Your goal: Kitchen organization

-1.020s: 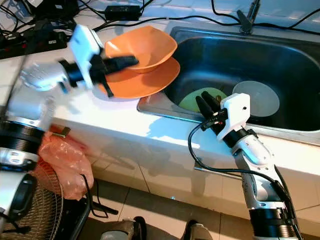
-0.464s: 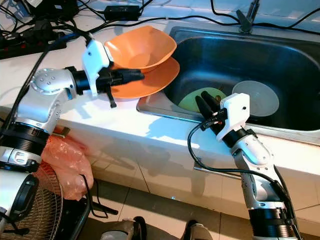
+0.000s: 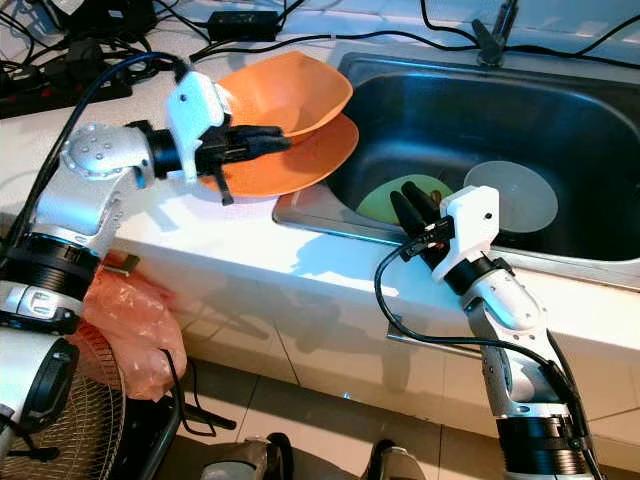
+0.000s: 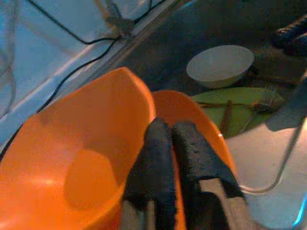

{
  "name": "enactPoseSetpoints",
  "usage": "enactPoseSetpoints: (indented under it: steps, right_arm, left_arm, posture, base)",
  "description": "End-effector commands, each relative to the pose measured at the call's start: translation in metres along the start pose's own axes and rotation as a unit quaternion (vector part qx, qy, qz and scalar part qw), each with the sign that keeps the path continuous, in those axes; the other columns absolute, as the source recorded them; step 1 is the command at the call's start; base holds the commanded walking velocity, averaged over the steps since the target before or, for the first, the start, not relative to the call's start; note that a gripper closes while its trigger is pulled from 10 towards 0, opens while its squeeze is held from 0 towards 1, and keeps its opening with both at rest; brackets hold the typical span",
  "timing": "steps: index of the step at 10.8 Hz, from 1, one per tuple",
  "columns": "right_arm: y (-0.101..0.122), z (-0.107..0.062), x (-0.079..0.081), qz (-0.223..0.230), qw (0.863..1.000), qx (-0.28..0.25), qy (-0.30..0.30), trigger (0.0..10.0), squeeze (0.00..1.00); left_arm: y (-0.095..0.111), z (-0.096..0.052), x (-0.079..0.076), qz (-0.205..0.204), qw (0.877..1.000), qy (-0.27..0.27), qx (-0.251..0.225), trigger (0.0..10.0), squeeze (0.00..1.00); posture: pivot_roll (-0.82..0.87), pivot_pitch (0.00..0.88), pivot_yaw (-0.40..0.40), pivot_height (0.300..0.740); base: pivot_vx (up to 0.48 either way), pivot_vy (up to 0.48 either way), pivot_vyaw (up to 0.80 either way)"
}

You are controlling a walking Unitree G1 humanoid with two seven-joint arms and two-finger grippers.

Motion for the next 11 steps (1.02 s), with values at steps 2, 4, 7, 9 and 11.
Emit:
enactPoseSetpoints:
  steps: [2, 4, 7, 9, 11]
  right_arm:
    - [-0.0042, 0.0, 0.0032, 0.003, 1.0, 0.008, 0.003, 10.0, 0.0]
    - [-0.004, 0.0005, 0.0034, 0.002, 1.0, 0.007, 0.003, 10.0, 0.0]
    - [-0.0037, 0.0006, 0.003, 0.0, 1.0, 0.007, 0.003, 10.0, 0.0]
    - [-0.0035, 0.0011, 0.0034, 0.001, 1.0, 0.006, 0.004, 10.0, 0.0]
    - [-0.0038, 0.0011, 0.0043, 0.002, 1.0, 0.006, 0.004, 10.0, 0.0]
  left_arm:
    - [0.0048, -0.0037, 0.006, 0.012, 1.0, 0.004, 0.002, 10.0, 0.0]
    - [0.0038, -0.0032, 0.0073, 0.011, 1.0, 0.011, 0.0, 10.0, 0.0]
    - [0.0032, -0.0034, 0.0099, 0.004, 1.0, 0.02, -0.002, 10.0, 1.0]
    - [0.0017, -0.0028, 0.0094, 0.011, 1.0, 0.019, 0.005, 10.0, 1.0]
    - [-0.0026, -0.0014, 0.0079, 0.036, 0.999, 0.016, 0.026, 10.0, 0.0]
  posture:
    - [0.02, 0.156, 0.089, 0.74]
    - [0.02, 0.145, 0.089, 0.74]
    - [0.01, 0.141, 0.087, 0.74]
    - [0.01, 0.14, 0.088, 0.74]
    - [0.01, 0.145, 0.09, 0.74]
  base:
    - [0.0, 0.0, 0.0]
    - [0.0, 0.0, 0.0]
    - [0.0, 0.0, 0.0]
    - [0.0, 0.0, 0.0]
    - [0.0, 0.0, 0.0]
Point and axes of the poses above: a point about 5 cm out from each wrist's last joint towards the gripper, its own z axis pointing out of the wrist towards the gripper, its own y axis along the axis of the wrist's last joint, x = y × z, the point moved 2 cm from there along z, pointing out of the wrist towards the gripper, and after that the axes turned 8 degrees about -z, right-handed, at the moved point
